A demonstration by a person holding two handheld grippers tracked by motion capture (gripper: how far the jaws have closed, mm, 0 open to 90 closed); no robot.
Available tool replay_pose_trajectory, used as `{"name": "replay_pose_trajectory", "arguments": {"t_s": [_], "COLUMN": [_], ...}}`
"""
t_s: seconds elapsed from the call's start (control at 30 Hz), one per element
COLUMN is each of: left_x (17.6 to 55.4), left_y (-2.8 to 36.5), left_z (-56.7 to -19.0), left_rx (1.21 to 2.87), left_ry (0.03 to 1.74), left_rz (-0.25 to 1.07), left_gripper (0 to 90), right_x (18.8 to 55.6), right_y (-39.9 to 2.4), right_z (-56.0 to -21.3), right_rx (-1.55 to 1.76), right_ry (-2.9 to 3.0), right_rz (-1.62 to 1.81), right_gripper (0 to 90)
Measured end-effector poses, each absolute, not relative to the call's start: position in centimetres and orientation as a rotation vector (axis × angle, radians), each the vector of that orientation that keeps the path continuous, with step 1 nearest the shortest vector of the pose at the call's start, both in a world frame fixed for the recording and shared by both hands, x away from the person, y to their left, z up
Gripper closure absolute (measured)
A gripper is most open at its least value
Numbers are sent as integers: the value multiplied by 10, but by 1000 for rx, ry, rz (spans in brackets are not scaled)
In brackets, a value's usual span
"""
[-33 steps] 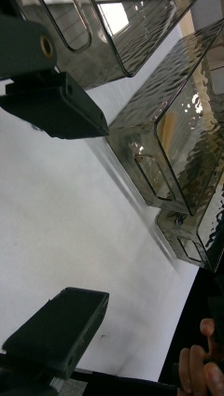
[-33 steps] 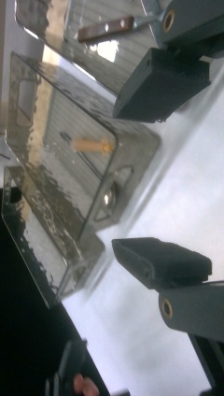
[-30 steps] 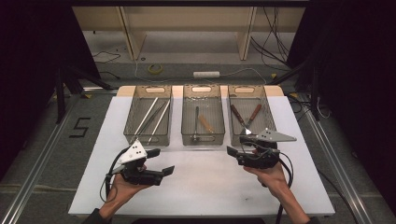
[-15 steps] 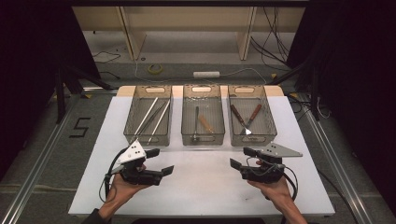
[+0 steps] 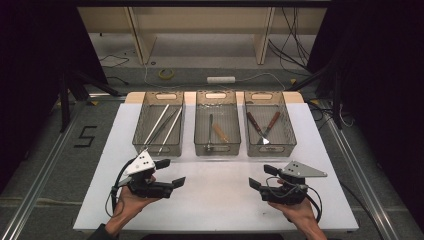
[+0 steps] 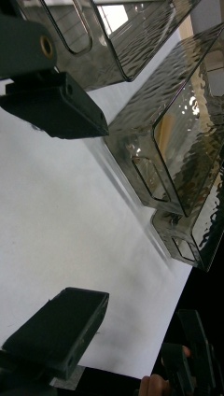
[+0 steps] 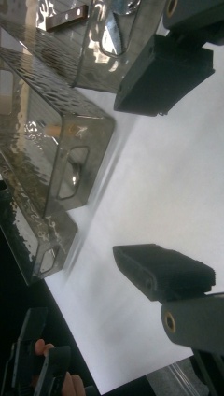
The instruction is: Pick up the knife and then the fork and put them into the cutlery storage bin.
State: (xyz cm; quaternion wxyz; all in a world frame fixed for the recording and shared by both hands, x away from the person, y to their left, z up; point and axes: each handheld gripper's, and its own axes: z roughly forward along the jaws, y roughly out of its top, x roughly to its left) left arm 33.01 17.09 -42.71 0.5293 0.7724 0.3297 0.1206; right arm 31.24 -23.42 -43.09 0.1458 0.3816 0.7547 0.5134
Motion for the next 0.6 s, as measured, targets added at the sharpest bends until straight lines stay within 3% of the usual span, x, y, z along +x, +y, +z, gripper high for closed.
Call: {"name": "replay_pose_trajectory", "arguments": {"t_s": [0.6], "left_x": [330], "left_y": [171], "left_z": [-427], "left_rx": [1847], "left_ry": [786], "left_rz": [287], "left_gripper": [161], "right_x": [311], "right_y": [-234], "right_z": [-435], "right_rx": [1106], "right_ry": [2192], "right_rz": [1445], "right_gripper": [250]}}
